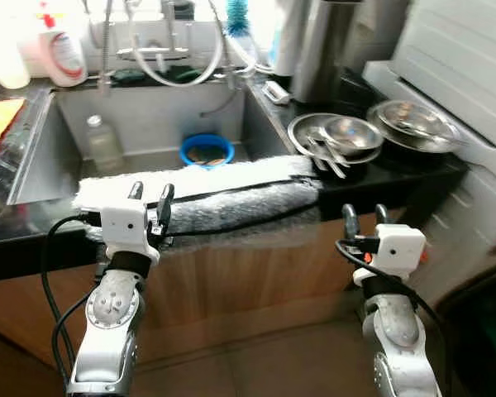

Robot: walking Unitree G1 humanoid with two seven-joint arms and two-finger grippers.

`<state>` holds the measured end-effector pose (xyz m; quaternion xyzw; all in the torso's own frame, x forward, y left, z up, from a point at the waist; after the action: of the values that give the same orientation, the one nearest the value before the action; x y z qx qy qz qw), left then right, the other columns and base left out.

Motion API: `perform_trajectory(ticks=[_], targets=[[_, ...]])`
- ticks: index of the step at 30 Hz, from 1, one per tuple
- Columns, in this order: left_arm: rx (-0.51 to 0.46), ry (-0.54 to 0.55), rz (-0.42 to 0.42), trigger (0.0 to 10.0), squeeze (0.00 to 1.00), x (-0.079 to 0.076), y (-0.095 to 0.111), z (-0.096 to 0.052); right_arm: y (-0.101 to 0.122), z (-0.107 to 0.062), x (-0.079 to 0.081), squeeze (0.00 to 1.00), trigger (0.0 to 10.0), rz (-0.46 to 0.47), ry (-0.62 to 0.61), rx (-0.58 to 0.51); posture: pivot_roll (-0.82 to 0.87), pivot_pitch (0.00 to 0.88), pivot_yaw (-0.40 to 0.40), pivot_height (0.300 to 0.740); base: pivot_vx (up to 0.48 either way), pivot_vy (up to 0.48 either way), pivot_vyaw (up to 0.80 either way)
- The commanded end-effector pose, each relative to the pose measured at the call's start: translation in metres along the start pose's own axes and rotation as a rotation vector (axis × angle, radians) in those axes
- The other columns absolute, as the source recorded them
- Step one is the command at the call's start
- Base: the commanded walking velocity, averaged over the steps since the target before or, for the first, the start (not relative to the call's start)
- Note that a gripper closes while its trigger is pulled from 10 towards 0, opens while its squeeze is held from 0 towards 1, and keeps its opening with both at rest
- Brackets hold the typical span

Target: Kitchen organization

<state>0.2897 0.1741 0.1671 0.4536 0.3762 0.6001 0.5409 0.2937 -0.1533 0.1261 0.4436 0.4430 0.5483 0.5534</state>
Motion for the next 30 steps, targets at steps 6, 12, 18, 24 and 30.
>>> perform_trajectory(ticks=[6,12,18,24,30], targets=[[-0.033,-0.011,-0.007,10.0,0.00,-0.0060,0.0065,0.0028,-0.0033,-0.0021,-0.0052,0.00,10.0,-0.010,-0.006,0.012,0.01,0.000,-0.054,0.740,0.259,0.000,0.00],[-0.032,-0.010,-0.009,10.0,0.00,-0.0059,0.0068,0.0018,-0.0035,-0.0026,-0.0036,0.00,10.0,-0.006,-0.002,0.012,0.01,0.000,-0.053,0.740,0.000,0.000,0.00],[-0.033,-0.012,-0.009,10.0,0.00,-0.0075,0.0076,0.0011,-0.0038,-0.0030,-0.0013,0.00,10.0,0.000,0.004,0.011,0.01,0.000,-0.054,0.740,0.000,0.000,0.00],[-0.034,-0.014,-0.012,10.0,0.00,-0.0083,0.0079,0.0005,-0.0031,-0.0031,-0.0006,0.00,10.0,-0.004,0.006,0.006,0.01,0.000,-0.055,0.740,0.000,0.000,0.00],[-0.033,-0.015,-0.012,10.0,0.00,-0.0088,0.0073,0.0002,-0.0027,-0.0027,-0.0008,0.00,10.0,-0.009,0.003,0.003,0.01,0.000,-0.057,0.740,0.000,0.000,0.00]])
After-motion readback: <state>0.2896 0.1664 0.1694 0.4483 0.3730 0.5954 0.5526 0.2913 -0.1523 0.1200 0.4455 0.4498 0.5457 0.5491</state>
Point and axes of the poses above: a point about 5 cm out from each wrist's last joint towards the gripper, its own z axis pointing out of the wrist towards the gripper, its own y axis along the axis of the wrist's last joint, x = y × z, the point moved 2 cm from there along z, pointing out of the wrist towards the gripper, and after that the axes turned 2 degrees about z, right-handed, at the moved point
